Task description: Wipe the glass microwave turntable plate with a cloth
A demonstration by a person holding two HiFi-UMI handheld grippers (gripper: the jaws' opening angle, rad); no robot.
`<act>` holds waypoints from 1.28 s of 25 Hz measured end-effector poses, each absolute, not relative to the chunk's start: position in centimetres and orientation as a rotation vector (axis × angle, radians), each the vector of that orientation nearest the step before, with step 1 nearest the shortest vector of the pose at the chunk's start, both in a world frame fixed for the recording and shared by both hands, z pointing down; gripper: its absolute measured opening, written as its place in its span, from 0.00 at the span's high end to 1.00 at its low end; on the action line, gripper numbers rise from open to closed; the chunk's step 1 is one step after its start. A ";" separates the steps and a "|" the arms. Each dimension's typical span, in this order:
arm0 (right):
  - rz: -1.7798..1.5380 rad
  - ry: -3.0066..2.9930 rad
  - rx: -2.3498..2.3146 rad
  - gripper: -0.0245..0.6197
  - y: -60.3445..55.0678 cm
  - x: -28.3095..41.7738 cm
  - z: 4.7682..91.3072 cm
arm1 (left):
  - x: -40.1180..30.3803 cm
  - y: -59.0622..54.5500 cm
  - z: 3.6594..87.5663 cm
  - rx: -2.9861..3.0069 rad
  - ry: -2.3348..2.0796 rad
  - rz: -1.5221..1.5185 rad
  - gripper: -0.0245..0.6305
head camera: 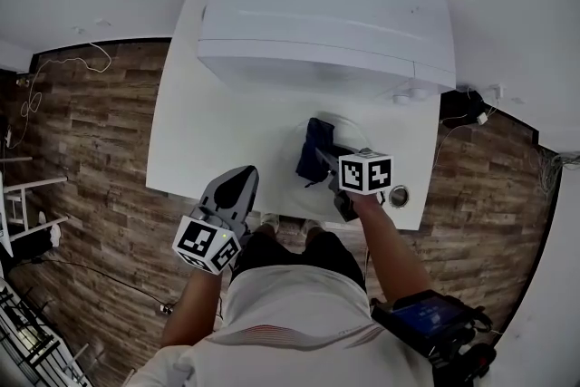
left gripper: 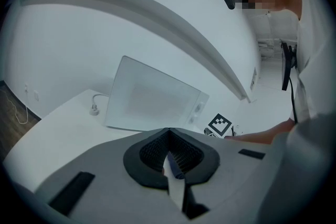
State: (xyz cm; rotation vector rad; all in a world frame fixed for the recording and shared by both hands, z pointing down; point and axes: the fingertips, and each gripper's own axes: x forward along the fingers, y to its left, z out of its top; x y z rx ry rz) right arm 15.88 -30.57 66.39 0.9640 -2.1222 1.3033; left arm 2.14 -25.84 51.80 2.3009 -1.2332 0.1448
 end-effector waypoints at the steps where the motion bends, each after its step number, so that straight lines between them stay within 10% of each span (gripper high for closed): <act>1: 1.299 -2.112 0.975 0.86 -30.5 16.6 66.4 | 2.4 -25.9 51.8 2.306 -1.223 0.146 0.95; 32: 1.144 -2.103 1.290 0.86 -28.6 28.8 60.1 | 4.5 -25.4 52.4 2.328 -1.143 0.145 0.95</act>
